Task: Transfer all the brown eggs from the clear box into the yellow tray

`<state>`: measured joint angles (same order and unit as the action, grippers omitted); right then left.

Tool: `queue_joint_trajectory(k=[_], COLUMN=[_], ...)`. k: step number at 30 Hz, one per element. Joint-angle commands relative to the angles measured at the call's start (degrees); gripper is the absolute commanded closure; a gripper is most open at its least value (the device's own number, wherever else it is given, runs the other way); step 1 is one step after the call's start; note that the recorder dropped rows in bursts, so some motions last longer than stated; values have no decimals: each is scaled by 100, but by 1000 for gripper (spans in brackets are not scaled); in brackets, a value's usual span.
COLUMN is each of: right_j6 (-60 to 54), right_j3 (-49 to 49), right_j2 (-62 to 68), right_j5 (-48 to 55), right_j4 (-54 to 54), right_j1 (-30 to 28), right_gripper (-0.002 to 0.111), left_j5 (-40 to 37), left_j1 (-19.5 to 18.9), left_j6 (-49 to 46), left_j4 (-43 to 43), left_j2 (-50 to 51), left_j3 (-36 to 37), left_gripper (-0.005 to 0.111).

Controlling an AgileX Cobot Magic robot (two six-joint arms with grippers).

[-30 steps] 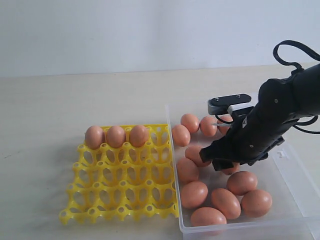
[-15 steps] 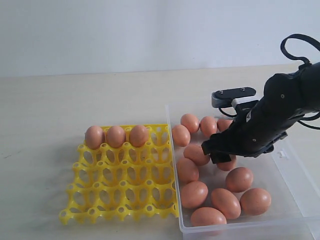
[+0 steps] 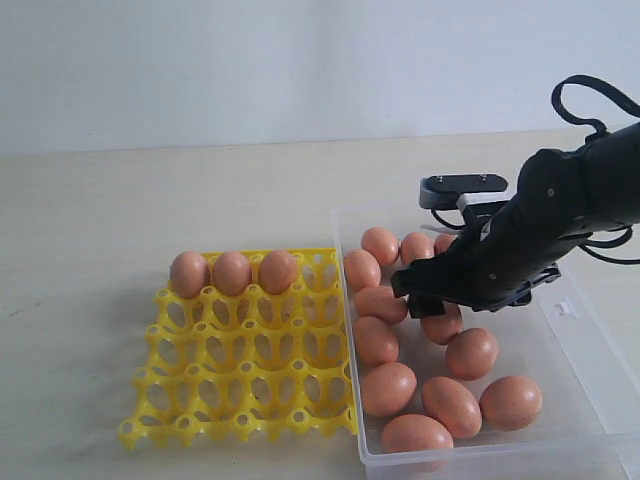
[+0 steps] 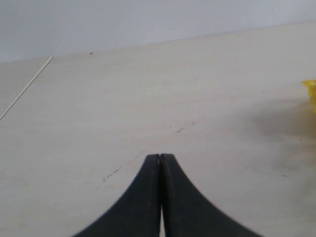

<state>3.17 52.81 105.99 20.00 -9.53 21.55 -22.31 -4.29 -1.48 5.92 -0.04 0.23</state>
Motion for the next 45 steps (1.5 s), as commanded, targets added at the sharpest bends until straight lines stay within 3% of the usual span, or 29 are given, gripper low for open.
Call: queue_joint_trajectory(k=[1, 7, 9, 12, 13, 22, 24, 26, 28, 45], right_j6=[-6, 4, 4, -164, -241, -317, -496, -524, -527, -1444], right_j3=[178, 318, 318, 318, 318, 318, 295, 295, 295, 295], right_j2=[184, 283, 283, 283, 283, -395, -431, -431, -436, -467], right_j5=[-7, -24, -7, 186, 237, 144, 240, 386, 411, 1439], right_j4=[1, -205, -205, -197, -187, -58, -47, -14, 2, 575], right_j1=[-34, -34, -34, -34, -34, -20, 12, 118, 216, 779], right_gripper=[38, 44, 57, 107, 108, 107, 94, 64, 48, 46], left_j5=[51, 51, 51, 51, 51, 51, 51, 51, 51, 51], left_j1=[29, 29, 29, 29, 29, 29, 29, 29, 29, 29], left_j6=[23, 23, 23, 23, 12, 24, 24, 24, 24, 26], left_j4=[-3, -3, -3, -3, -3, -3, -3, -3, -3, -3], left_j2=[4, 4, 4, 4, 4, 4, 4, 4, 4, 4], left_j3=[-23, -23, -23, -23, -23, -23, -23, -23, -23, -23], left_gripper=[107, 107, 107, 107, 107, 107, 107, 107, 107, 107])
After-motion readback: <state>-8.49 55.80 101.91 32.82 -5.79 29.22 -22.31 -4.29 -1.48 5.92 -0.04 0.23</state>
